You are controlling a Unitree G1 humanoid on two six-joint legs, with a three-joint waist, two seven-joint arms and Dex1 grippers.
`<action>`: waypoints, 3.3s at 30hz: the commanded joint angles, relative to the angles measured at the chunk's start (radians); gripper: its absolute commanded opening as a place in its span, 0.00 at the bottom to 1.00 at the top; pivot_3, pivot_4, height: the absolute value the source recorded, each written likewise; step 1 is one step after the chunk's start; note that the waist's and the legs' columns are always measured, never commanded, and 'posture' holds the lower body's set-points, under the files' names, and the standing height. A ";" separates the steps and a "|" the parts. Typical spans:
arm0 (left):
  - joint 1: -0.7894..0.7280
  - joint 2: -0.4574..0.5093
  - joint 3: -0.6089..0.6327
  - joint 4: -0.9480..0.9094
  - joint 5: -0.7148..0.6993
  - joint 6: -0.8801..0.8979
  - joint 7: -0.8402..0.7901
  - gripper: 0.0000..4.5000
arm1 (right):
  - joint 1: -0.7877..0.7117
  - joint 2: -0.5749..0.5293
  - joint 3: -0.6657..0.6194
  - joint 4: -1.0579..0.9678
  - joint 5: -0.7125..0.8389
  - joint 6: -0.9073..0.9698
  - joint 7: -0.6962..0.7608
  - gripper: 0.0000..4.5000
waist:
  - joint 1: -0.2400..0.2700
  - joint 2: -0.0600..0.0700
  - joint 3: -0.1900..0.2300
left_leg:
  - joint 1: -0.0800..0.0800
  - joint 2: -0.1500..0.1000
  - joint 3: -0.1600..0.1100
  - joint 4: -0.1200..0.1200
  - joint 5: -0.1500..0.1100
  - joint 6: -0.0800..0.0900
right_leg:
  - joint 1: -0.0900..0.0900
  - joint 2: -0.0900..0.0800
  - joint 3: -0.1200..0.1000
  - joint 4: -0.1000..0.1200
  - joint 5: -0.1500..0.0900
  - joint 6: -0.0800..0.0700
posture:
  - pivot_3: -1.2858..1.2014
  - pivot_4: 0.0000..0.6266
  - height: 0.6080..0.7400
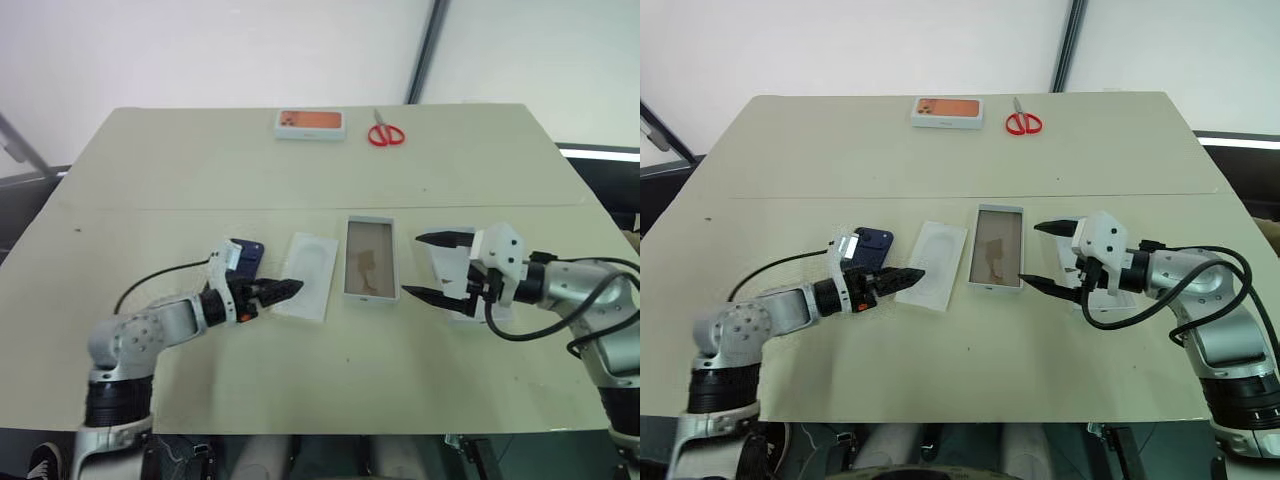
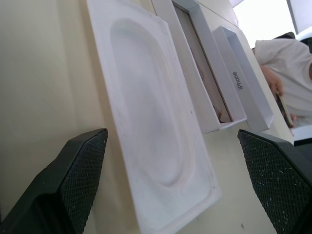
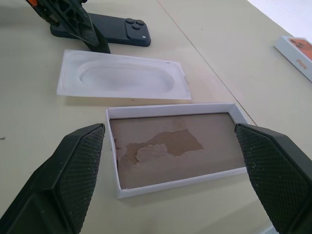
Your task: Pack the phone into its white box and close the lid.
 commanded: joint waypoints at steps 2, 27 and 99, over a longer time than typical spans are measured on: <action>-0.022 -0.045 0.006 0.017 -0.005 0.027 0.076 1.00 | -0.002 0.005 -0.023 -0.014 0.003 -0.024 -0.010 0.99 | 0.003 0.000 0.000 | 0.000 0.000 0.000 0.000 0.000 0.000 | 0.000 0.000 0.000 0.000 0.000 0.000 | 0.52 0.24 1.00; -0.095 -0.087 0.037 0.056 -0.019 0.117 0.166 0.01 | -0.007 0.028 -0.006 -0.006 0.010 -0.022 -0.025 1.00 | 0.001 0.000 0.000 | 0.005 -0.001 0.000 -0.001 0.000 0.000 | 0.005 0.000 -0.001 -0.001 0.000 0.000 | 0.52 0.24 1.00; -0.145 -0.195 0.021 0.066 -0.070 0.092 0.254 0.00 | 0.025 0.068 -0.008 -0.004 -0.037 0.029 -0.028 0.63 | 0.002 -0.003 0.002 | 0.001 -0.001 -0.001 0.000 0.000 0.000 | 0.002 0.000 -0.001 -0.002 0.000 0.001 | 0.52 0.24 1.00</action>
